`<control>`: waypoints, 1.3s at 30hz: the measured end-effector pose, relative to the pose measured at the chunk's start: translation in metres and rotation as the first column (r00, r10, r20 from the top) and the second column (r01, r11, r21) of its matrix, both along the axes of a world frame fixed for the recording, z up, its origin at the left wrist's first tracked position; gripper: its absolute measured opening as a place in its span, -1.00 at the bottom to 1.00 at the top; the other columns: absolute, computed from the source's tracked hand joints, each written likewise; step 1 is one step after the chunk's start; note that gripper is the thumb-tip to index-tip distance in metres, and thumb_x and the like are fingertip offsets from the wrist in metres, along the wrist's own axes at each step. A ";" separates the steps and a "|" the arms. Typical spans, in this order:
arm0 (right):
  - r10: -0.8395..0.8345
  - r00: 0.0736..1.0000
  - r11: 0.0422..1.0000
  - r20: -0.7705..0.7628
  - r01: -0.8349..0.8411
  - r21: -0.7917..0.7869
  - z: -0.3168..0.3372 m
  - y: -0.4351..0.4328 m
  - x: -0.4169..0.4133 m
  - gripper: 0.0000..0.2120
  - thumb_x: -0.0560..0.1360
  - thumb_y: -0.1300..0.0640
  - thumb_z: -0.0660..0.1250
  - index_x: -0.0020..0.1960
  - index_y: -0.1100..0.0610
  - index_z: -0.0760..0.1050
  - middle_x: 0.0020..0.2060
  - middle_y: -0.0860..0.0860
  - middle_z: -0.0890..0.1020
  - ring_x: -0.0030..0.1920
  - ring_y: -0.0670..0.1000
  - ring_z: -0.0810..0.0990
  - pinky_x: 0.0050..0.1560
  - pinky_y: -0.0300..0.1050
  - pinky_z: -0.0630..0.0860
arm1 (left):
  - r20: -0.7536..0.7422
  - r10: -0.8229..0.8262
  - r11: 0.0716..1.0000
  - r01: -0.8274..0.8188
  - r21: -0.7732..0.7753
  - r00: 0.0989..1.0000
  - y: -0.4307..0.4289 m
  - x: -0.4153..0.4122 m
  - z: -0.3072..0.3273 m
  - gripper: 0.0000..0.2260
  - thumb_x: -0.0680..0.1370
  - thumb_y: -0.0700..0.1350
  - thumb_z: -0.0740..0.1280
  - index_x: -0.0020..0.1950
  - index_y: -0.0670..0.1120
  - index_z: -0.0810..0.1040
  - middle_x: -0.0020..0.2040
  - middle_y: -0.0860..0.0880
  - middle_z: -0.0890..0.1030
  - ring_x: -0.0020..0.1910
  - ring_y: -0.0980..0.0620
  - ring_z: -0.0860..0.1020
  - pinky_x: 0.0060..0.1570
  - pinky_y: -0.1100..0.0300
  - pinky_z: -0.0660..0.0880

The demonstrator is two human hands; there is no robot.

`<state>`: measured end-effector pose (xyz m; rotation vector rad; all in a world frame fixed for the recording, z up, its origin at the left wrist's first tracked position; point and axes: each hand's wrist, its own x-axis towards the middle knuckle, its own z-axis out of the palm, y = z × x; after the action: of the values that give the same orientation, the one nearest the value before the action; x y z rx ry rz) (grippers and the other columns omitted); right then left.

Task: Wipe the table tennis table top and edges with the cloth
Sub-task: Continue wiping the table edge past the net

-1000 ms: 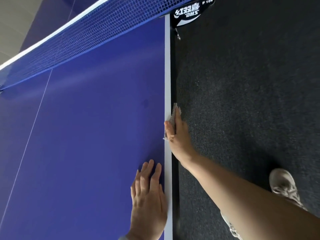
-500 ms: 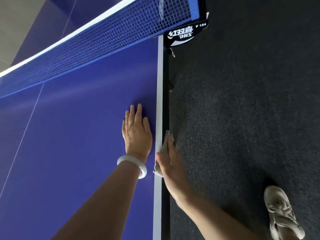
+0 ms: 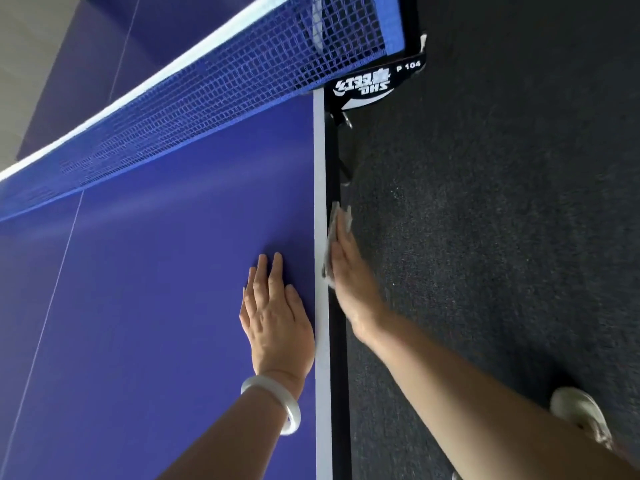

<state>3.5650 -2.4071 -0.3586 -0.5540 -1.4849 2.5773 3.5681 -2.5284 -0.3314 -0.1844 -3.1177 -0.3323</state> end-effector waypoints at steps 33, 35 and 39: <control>-0.063 0.998 0.958 0.009 0.058 0.279 -0.006 0.074 -0.159 -0.42 0.70 0.01 0.09 0.64 0.05 -0.05 0.41 0.13 0.29 0.18 0.00 0.45 0.13 0.05 0.62 | 0.063 0.050 0.998 -0.047 -0.042 0.997 0.005 0.001 0.003 -0.52 0.65 -0.07 -0.05 0.60 0.10 0.10 0.61 0.16 0.01 0.58 0.13 -0.07 0.55 0.01 -0.05; -0.058 0.998 0.950 0.000 0.056 0.308 -0.011 0.049 -0.121 -0.39 0.70 0.02 0.10 0.64 0.07 -0.10 0.60 0.08 0.04 0.42 -0.10 0.29 0.14 0.00 0.61 | 0.064 0.045 0.998 -0.042 -0.048 0.997 0.005 0.001 0.003 -0.53 0.66 -0.09 -0.02 0.60 0.08 0.10 0.61 0.15 0.01 0.58 0.12 -0.06 0.56 0.04 -0.07; 0.006 0.998 0.945 0.064 -0.026 0.325 -0.017 0.041 -0.110 -0.39 0.69 0.10 0.11 0.64 0.11 -0.12 0.61 0.09 0.00 0.55 0.17 0.19 0.41 0.24 0.39 | 0.065 0.043 0.998 -0.040 -0.048 0.997 0.006 0.000 0.003 -0.53 0.67 -0.09 -0.03 0.60 0.08 0.10 0.61 0.14 0.01 0.58 0.12 -0.06 0.56 0.03 -0.06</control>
<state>3.4551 -2.3657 -0.3756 -0.5825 -1.8907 2.2698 3.5685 -2.5224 -0.3287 -0.1113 -3.1916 -0.2709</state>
